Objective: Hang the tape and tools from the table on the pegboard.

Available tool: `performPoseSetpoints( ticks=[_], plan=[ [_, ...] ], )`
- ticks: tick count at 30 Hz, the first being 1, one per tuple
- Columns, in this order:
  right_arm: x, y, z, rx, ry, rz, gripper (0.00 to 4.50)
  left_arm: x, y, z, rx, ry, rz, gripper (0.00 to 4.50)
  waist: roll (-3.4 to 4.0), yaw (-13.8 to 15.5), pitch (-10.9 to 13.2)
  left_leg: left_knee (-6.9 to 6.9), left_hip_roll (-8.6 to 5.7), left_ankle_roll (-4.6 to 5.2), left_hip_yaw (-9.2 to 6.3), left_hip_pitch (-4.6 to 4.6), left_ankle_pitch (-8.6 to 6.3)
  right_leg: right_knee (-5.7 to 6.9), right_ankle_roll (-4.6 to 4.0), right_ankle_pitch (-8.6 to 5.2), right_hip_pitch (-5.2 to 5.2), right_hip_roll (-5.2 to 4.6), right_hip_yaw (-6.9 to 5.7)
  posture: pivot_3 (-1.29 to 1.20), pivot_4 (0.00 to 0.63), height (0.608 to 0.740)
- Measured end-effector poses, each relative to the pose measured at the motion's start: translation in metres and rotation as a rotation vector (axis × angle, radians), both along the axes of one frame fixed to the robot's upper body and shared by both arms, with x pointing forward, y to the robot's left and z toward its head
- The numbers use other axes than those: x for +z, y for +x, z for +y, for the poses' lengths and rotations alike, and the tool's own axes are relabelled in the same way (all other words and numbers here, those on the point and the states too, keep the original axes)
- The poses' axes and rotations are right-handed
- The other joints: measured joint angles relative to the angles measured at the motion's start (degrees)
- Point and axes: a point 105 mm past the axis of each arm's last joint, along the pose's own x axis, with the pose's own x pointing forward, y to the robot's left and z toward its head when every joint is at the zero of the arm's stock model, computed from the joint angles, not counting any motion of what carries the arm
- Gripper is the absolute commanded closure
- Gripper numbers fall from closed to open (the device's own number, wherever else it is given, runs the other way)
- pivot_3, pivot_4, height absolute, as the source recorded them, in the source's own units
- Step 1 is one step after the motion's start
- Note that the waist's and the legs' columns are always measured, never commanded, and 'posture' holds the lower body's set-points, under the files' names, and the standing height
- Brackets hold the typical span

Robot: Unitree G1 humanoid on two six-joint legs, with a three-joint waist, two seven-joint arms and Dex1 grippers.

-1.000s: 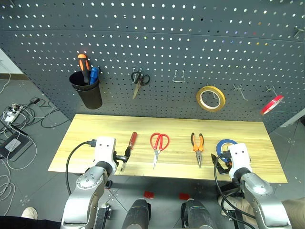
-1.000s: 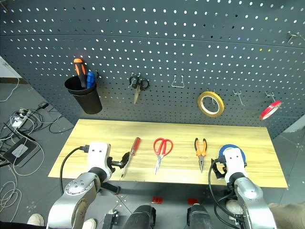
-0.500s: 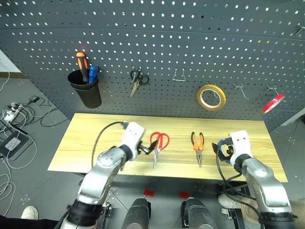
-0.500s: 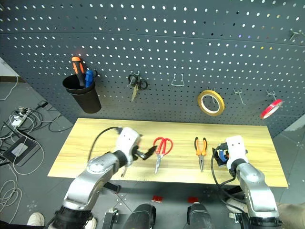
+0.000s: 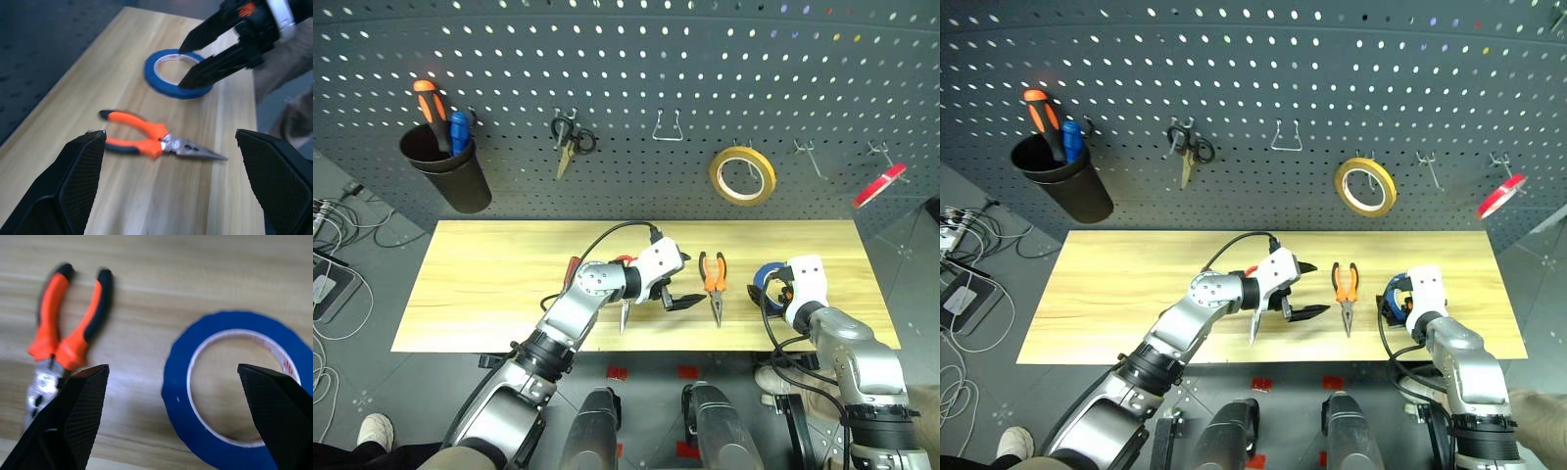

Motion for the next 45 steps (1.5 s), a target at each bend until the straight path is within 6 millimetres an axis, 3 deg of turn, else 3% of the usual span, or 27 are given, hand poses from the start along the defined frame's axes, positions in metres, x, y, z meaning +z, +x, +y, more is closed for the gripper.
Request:
performPoseSetpoints(
  ticks=[5,9,18,22,30,38,45],
  plan=[
    [-0.001,0.008,-0.006,-0.059,0.042,0.003,0.0,-0.014,0.001,-0.016,-0.074,0.023,-0.012,0.02,-0.09,0.0,2.6,0.22,0.02,0.02,0.05,-0.04,-0.01,0.15,0.02,0.01,-0.01,-0.01,0.0,-0.02,0.484,0.74],
    [-0.002,0.014,-0.006,-0.097,0.092,0.0,0.0,-0.01,0.001,-0.029,-0.122,0.024,-0.069,0.02,-0.09,0.1,4.1,0.65,0.04,0.19,0.05,-0.29,-0.11,0.45,0.03,0.01,-0.18,0.0,-0.01,0.0,0.502,0.74],
    [0.009,0.026,-0.008,-0.109,0.107,-0.045,0.0,-0.011,0.004,-0.031,-0.15,0.031,-0.087,0.02,-0.2,0.1,5.3,0.7,0.03,0.19,0.05,-0.37,-0.11,0.51,0.07,0.01,-0.28,-0.01,-0.02,0.01,0.507,0.74],
    [0.007,0.025,-0.011,-0.121,0.113,-0.043,0.93,-0.01,0.006,-0.031,-0.148,0.027,-0.092,0.0,-0.21,0.1,5.3,0.7,0.03,0.19,0.05,-0.37,-0.11,0.5,0.07,0.01,-0.28,-0.01,-0.02,0.01,0.505,0.74],
    [0.005,0.024,-0.012,-0.142,0.107,-0.042,3.69,-0.01,0.004,-0.034,-0.154,0.023,-0.094,0.0,-0.22,0.1,5.3,0.66,0.04,0.19,0.0,-0.36,-0.11,0.48,0.09,0.0,-0.29,0.0,-0.01,0.02,0.478,0.74],
    [0.005,0.024,-0.013,-0.146,0.085,-0.052,3.82,0.0,0.007,-0.034,-0.138,-0.026,-0.096,0.0,-0.2,0.1,5.3,0.66,0.04,0.18,-0.1,-0.36,-0.1,0.45,0.1,0.0,-0.31,-0.01,-0.02,0.01,0.422,0.74],
    [0.011,0.001,-0.01,-0.121,-0.023,-0.114,3.82,0.032,-0.008,-0.036,-0.142,-0.173,-0.113,0.0,0.01,0.1,4.9,0.68,0.05,-0.18,-0.11,-1.01,0.1,0.57,0.11,0.01,-1.01,-0.06,-0.02,-0.05,0.324,0.74]
  ],
)
